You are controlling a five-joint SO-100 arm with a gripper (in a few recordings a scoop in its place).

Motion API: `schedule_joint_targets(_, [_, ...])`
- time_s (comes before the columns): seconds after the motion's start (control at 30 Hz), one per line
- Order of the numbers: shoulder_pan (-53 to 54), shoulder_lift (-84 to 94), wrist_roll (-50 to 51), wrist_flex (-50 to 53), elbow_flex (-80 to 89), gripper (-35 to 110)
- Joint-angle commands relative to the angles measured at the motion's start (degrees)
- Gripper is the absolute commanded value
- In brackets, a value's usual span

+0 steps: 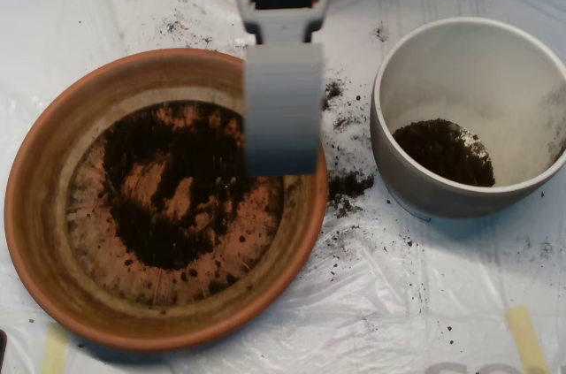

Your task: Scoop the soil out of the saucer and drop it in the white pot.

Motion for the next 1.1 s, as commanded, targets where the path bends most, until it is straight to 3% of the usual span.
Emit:
schedule_joint_targets(0.0, [6.86, 4.66, -0.26, -1.93, 3.34, 47])
schedule_joint_targets(0.53, [24.35, 7.21, -6.94, -24.61, 41.13, 45])
schedule_joint_targets(1.07, [40.69, 2.90, -5.27, -42.54, 56.60, 32])
